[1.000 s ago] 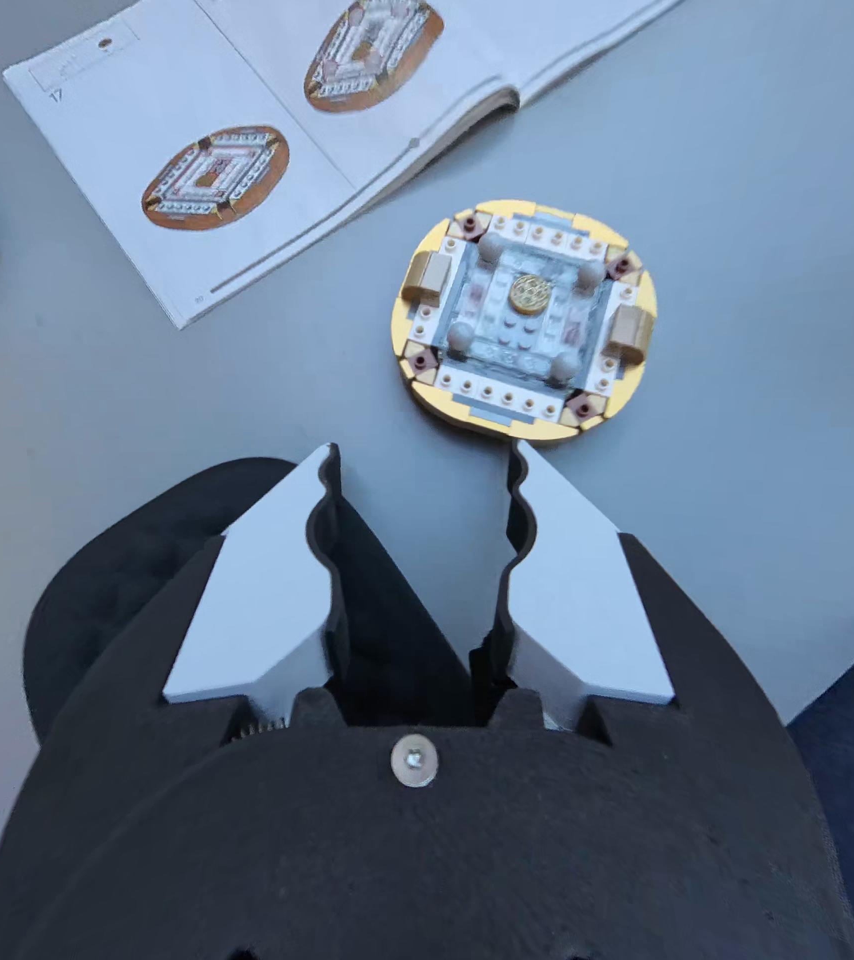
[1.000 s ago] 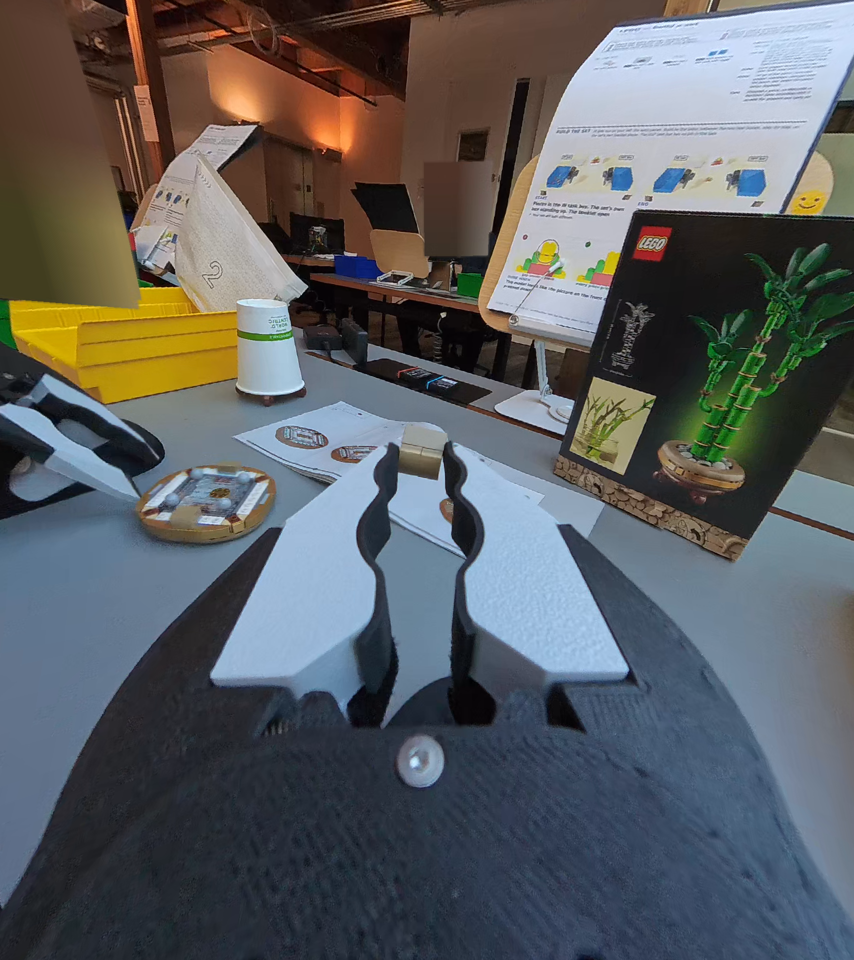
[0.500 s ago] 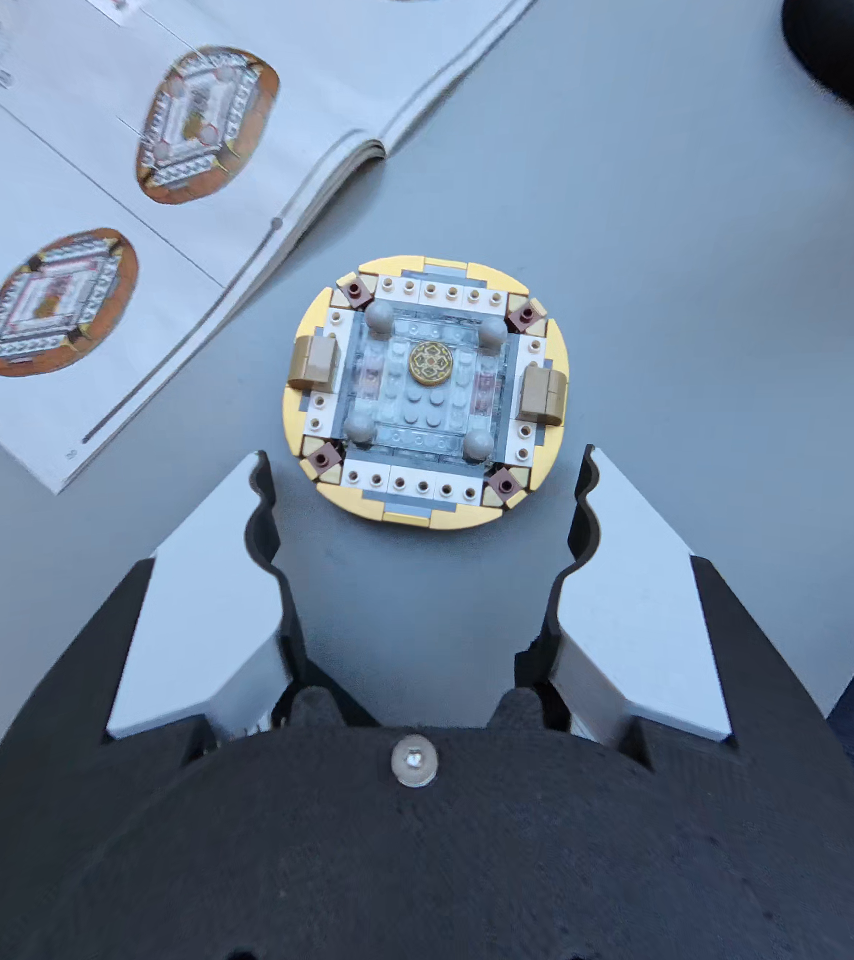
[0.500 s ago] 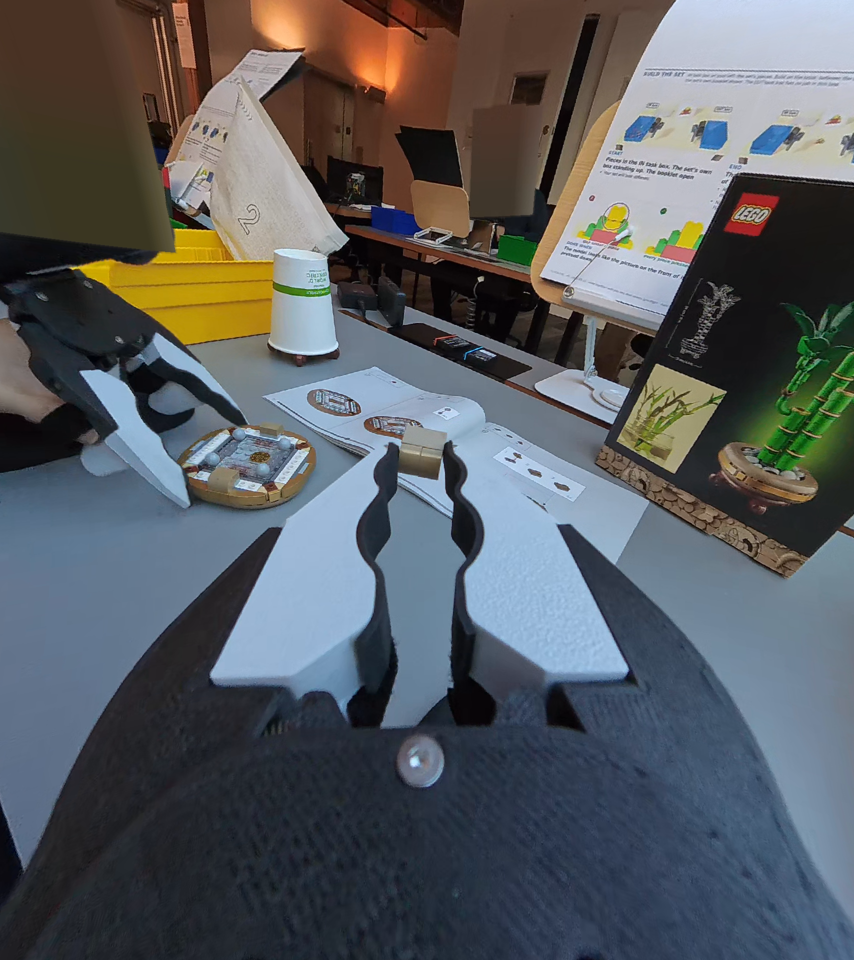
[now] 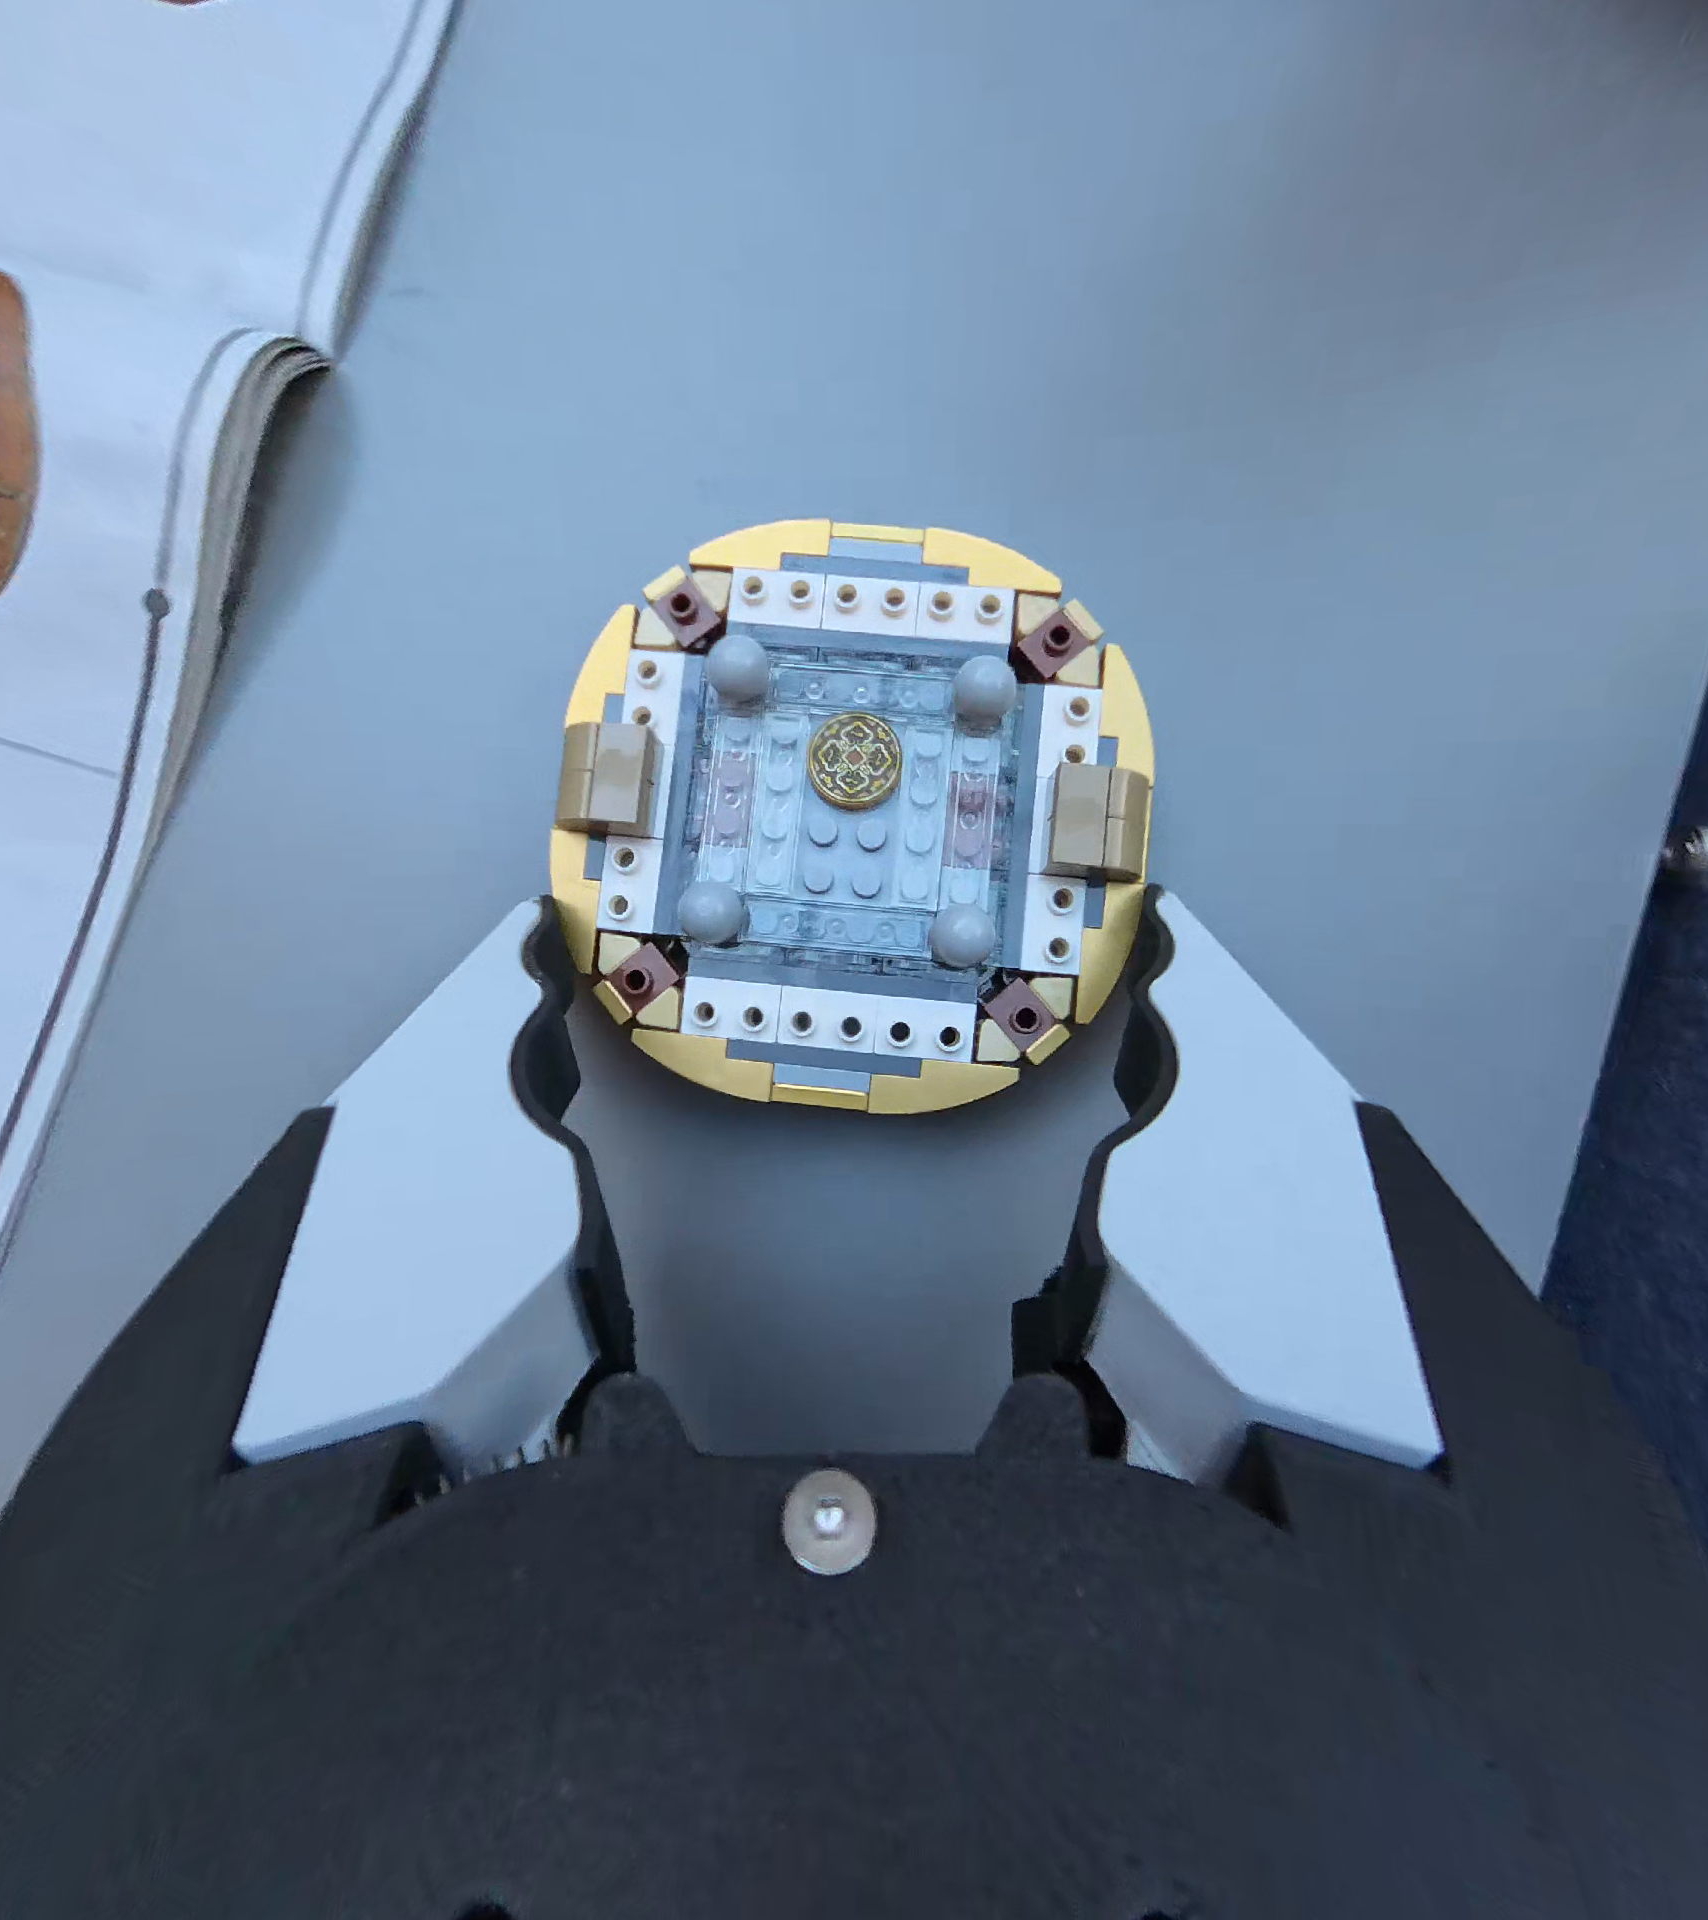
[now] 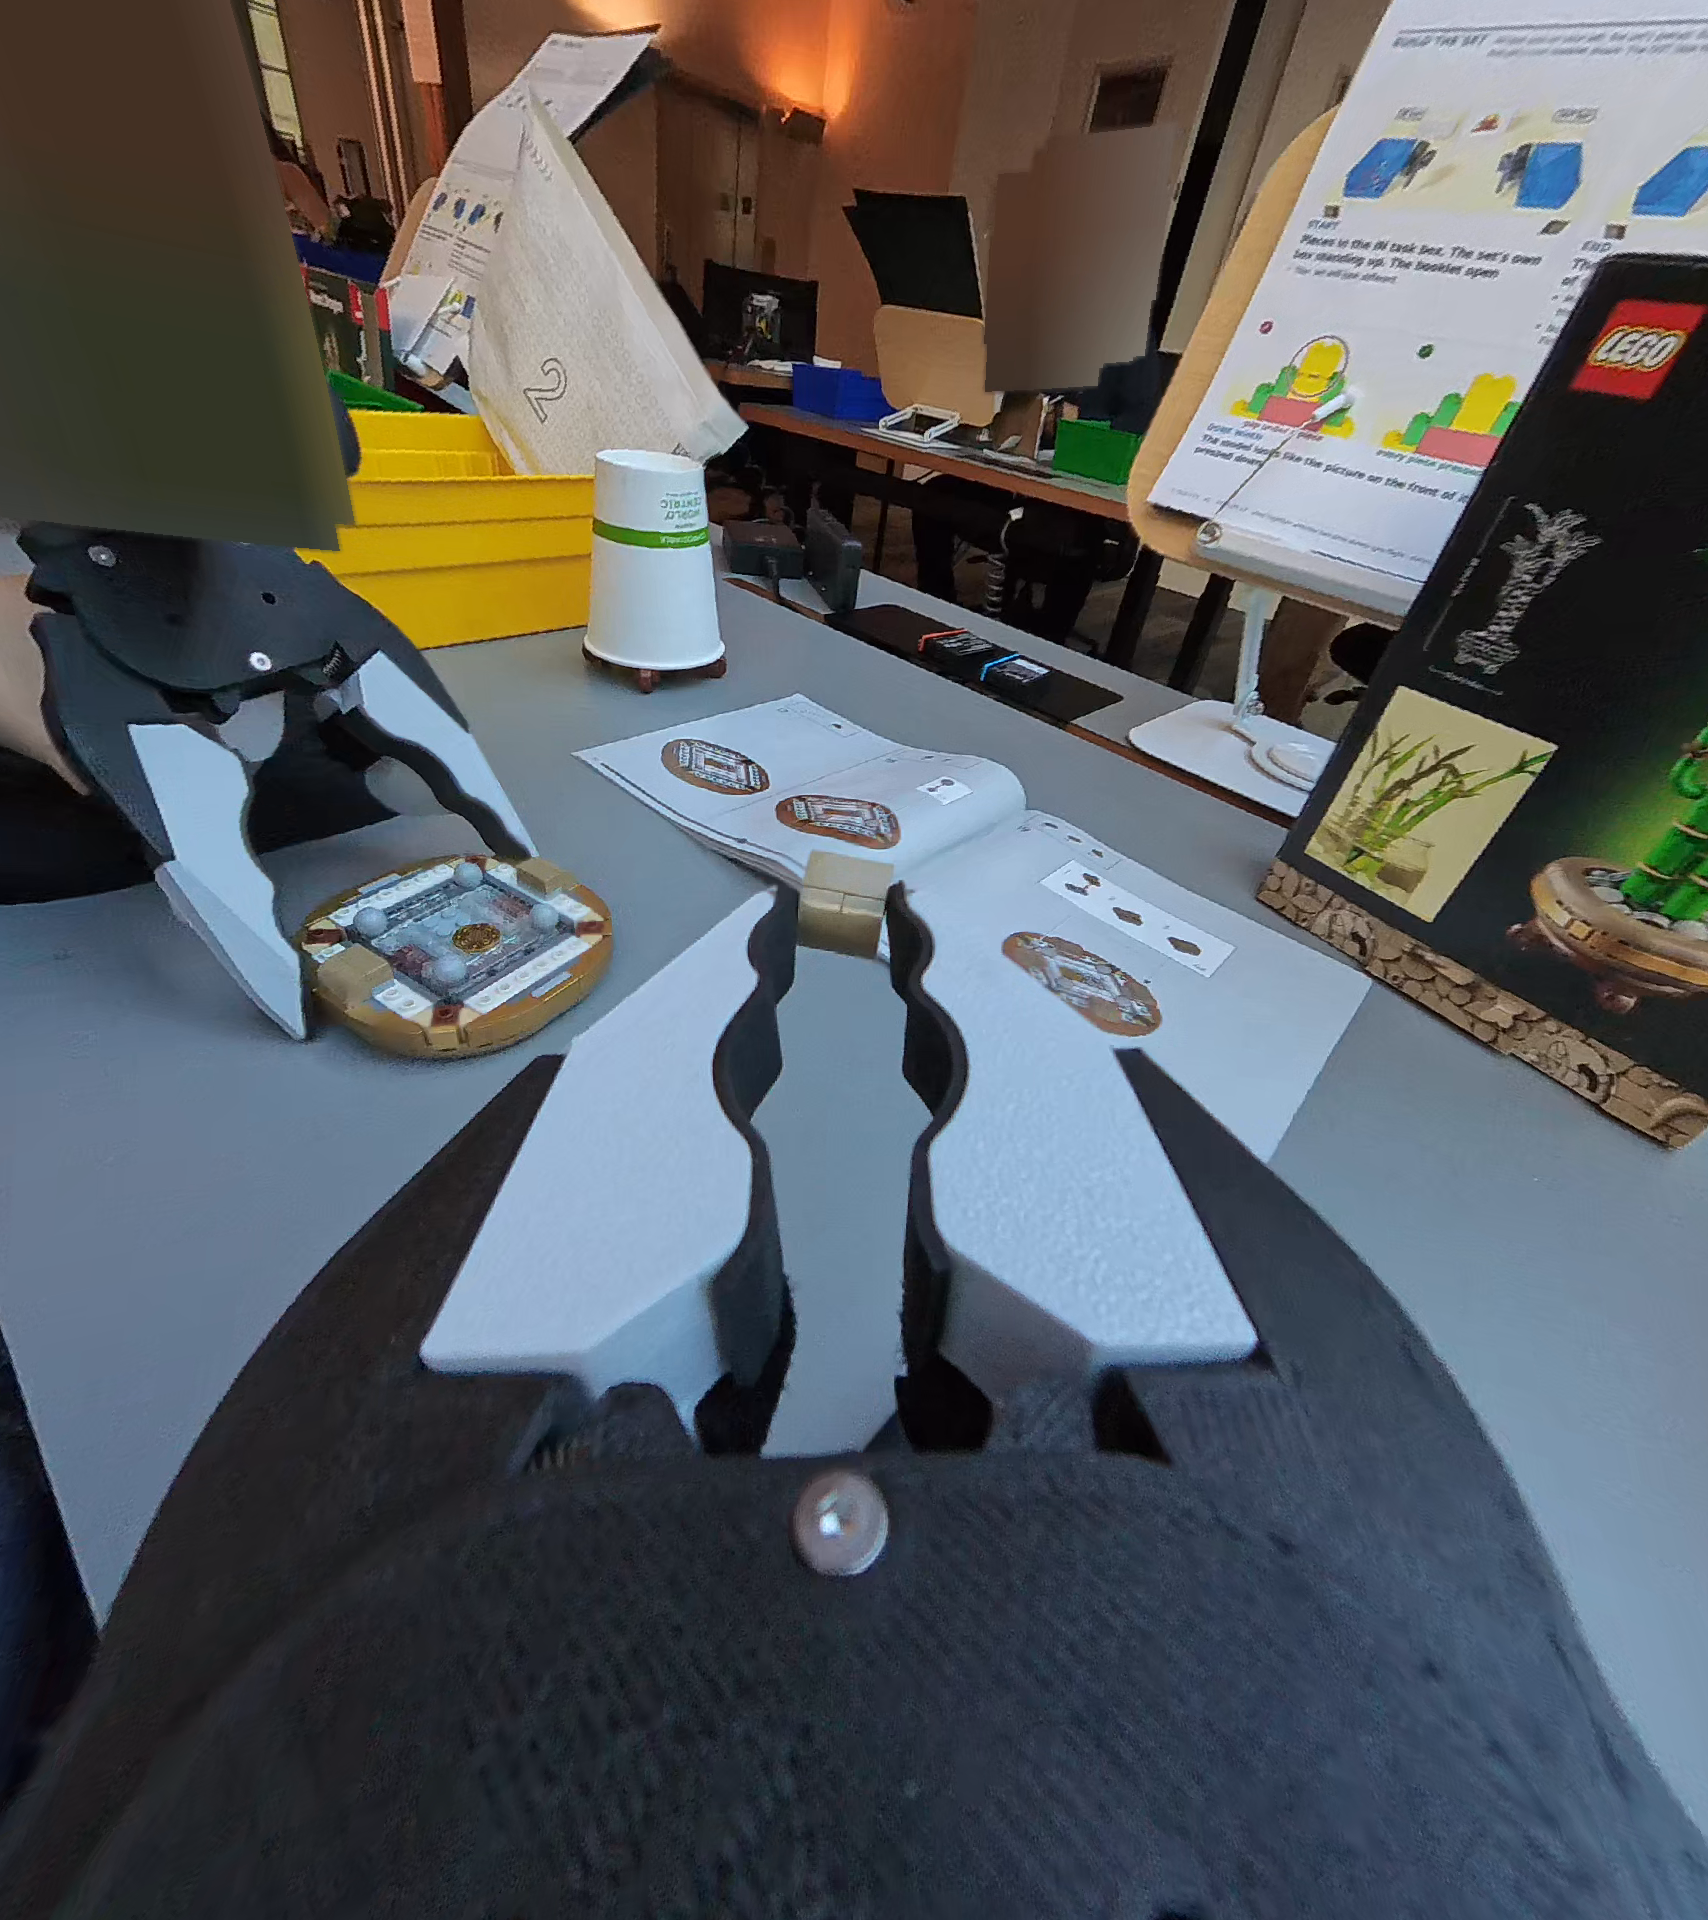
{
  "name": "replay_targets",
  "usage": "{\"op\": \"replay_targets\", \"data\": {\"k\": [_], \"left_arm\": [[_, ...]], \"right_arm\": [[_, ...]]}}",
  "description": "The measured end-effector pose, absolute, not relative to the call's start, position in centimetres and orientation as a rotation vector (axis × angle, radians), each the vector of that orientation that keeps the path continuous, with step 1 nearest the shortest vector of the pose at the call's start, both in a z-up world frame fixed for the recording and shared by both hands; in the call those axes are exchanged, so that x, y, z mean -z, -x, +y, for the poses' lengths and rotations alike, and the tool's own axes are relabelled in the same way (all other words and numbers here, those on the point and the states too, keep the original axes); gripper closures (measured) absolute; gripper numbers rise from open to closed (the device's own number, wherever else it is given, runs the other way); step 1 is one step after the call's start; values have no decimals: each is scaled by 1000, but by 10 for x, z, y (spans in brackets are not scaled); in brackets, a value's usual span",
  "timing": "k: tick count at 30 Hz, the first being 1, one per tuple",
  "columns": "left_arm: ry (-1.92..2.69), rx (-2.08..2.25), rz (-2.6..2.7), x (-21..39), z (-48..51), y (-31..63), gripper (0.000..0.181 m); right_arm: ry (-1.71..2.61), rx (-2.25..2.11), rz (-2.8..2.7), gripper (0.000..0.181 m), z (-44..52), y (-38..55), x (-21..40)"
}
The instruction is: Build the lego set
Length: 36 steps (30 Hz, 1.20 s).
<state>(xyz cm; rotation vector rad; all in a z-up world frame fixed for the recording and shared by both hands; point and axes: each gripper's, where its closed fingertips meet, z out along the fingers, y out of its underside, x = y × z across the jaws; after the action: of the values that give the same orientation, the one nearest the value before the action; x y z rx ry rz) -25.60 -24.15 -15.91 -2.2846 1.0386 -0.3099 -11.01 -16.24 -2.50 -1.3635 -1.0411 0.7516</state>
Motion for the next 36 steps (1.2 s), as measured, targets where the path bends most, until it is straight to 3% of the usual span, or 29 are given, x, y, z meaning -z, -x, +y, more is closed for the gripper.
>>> {"op": "replay_targets", "data": {"k": [8,12,30,36], "left_arm": [[2277,332,1085,161,-248,257,65],[2253,341,1088,160,-249,257,75],[2247,358,1165,160,-259,272,78],[2228,373,1189,160,-262,270,78]], "right_arm": [[1381,-770,-1203,165,-181,135,53],[1394,-785,-1277,165,-191,146,67],[1541,-765,-1696,165,-205,170,123],[1519,-808,-1682,165,-200,174,117]]}}
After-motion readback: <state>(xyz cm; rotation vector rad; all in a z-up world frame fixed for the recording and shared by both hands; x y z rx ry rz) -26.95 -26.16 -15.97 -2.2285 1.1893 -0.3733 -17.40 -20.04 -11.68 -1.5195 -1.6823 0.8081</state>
